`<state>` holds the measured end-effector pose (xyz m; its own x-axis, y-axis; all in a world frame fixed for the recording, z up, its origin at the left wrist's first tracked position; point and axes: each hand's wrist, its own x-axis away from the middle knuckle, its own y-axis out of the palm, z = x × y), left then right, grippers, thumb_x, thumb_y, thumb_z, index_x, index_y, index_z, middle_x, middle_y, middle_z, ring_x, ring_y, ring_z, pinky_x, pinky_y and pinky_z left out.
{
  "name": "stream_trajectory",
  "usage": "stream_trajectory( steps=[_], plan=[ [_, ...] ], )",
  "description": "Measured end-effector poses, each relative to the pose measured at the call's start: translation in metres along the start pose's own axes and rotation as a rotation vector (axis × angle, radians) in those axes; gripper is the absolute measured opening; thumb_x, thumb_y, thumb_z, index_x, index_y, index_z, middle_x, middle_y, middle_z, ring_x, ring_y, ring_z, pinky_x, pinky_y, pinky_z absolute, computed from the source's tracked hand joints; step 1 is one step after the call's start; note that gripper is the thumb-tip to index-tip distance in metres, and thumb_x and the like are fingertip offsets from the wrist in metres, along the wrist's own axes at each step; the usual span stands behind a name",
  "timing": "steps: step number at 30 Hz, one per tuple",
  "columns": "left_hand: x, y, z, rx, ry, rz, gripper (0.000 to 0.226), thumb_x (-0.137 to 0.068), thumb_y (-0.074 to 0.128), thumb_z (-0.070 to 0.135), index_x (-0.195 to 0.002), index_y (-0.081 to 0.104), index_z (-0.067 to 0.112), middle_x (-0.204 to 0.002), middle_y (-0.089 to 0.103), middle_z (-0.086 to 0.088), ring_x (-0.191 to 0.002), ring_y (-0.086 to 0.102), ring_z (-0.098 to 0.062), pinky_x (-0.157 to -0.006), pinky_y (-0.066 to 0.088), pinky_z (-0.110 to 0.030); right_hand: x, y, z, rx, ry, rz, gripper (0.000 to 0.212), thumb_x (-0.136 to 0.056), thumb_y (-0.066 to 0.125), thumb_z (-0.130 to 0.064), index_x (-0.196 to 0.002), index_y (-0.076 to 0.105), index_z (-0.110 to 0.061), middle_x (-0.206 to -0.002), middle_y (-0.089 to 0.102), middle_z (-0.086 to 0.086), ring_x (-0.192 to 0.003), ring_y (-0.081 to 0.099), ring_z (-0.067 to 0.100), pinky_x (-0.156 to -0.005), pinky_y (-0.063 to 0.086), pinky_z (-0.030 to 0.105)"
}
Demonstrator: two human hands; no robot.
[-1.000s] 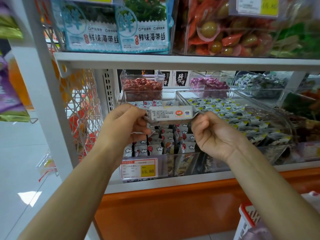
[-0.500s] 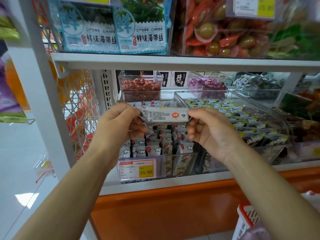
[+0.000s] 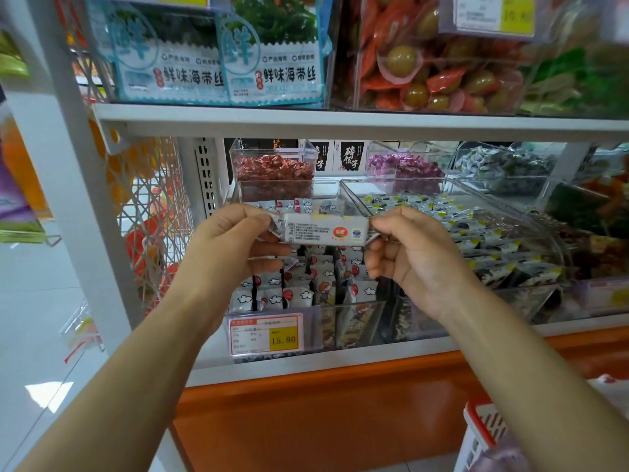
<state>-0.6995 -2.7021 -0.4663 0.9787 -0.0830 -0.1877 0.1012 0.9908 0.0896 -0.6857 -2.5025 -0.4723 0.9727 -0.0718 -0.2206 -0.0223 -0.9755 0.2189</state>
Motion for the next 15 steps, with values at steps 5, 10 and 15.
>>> stream_trajectory(
  steps=[5,10,15],
  plan=[
    [0.004,-0.001,-0.001,-0.127,0.064,-0.022,0.011,-0.087,0.058,0.02,-0.093,0.063,0.012,-0.084,0.067,-0.002,-0.072,0.068,-0.01,-0.063,0.057,-0.023,0.002,-0.001,0.005,0.116,-0.102,0.025,0.02,-0.086,0.061,-0.026,-0.075,0.054,-0.011,-0.062,0.064,0.002,-0.054,0.064,0.021,-0.045,0.053,0.028],
    [0.005,-0.002,0.002,-0.149,0.075,-0.11,0.037,-0.081,0.063,0.004,-0.11,0.059,0.027,-0.086,0.051,-0.004,-0.076,0.067,-0.012,-0.07,0.054,-0.017,0.001,-0.004,0.01,0.274,-0.152,0.025,0.02,-0.085,0.065,-0.016,-0.102,0.059,-0.022,-0.095,0.058,0.006,-0.071,0.069,0.015,-0.055,0.057,0.032],
    [0.005,-0.004,0.0,-0.375,0.086,-0.137,0.043,-0.081,0.065,0.007,-0.115,0.061,0.034,-0.101,0.062,0.002,-0.083,0.062,-0.006,-0.076,0.051,-0.015,-0.001,-0.003,0.011,0.244,-0.194,-0.048,0.027,-0.084,0.063,0.002,-0.099,0.066,-0.019,-0.095,0.065,0.0,-0.083,0.071,0.02,-0.073,0.058,0.032]
  ],
)
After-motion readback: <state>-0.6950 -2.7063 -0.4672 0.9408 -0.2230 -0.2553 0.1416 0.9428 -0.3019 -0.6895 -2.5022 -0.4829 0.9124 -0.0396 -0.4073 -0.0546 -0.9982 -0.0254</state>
